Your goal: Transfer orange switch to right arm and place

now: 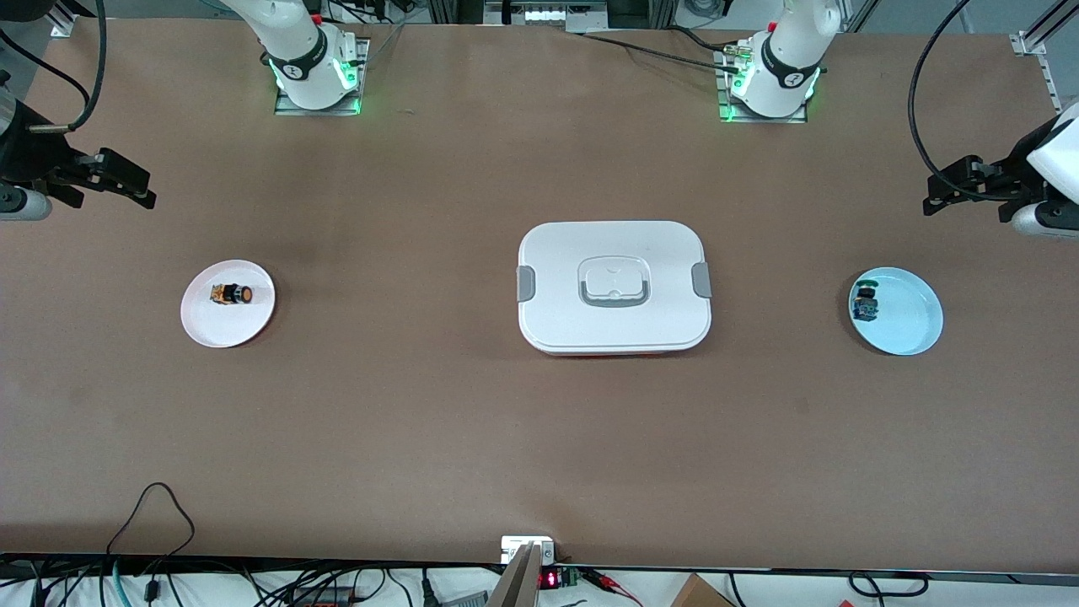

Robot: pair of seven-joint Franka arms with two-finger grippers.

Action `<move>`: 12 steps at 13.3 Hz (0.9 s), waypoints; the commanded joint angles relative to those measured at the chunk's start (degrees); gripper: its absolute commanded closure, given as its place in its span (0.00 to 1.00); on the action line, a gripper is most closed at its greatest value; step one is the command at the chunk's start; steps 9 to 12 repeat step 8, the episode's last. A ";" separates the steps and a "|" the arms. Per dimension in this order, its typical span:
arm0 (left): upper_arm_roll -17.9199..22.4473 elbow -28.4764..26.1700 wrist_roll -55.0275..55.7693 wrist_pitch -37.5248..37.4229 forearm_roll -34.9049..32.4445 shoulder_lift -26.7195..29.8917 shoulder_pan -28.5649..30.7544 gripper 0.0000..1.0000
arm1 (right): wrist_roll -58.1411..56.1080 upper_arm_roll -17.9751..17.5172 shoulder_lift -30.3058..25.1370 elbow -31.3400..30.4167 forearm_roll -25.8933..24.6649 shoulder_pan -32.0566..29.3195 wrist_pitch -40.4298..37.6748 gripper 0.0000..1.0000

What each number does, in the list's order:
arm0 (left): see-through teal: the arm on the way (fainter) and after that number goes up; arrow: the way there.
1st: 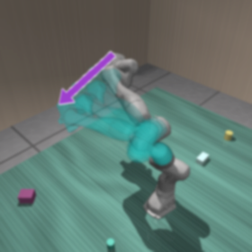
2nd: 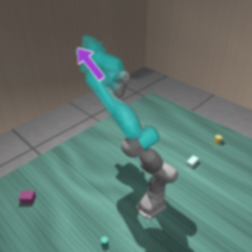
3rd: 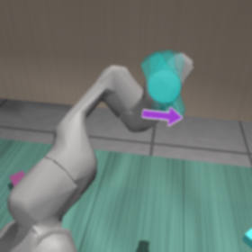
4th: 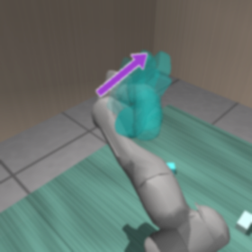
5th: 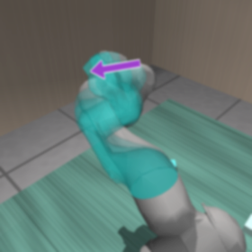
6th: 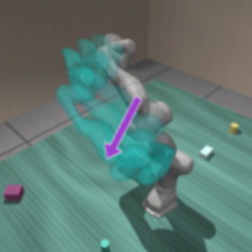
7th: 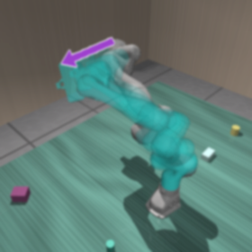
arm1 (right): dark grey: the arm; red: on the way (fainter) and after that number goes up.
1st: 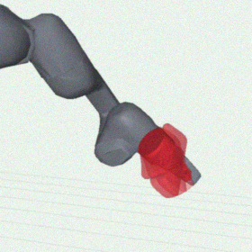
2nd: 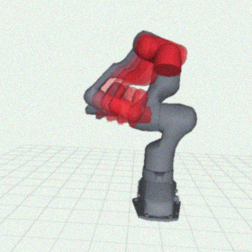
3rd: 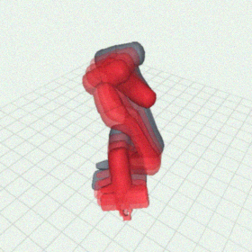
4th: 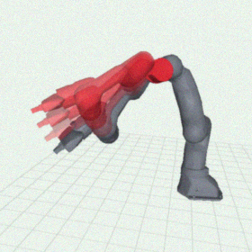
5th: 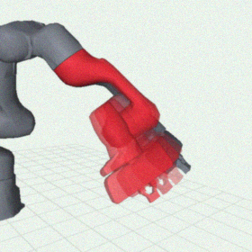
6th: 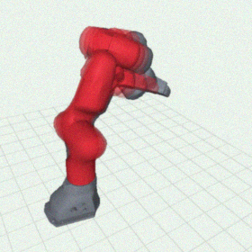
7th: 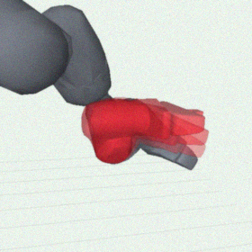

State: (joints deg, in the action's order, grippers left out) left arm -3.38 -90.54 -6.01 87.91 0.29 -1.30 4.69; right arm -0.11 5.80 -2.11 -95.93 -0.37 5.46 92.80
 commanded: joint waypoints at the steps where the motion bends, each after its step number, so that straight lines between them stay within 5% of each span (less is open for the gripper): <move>1: -0.49 -0.25 -0.40 0.94 -0.99 0.42 0.32 0.00 | 0.02 0.00 0.18 1.18 -0.25 0.08 -1.30 0.00; 12: -0.31 -0.34 -0.40 1.03 -0.99 0.24 0.32 0.00 | -0.07 0.00 0.09 1.18 -0.25 0.25 -2.27 0.00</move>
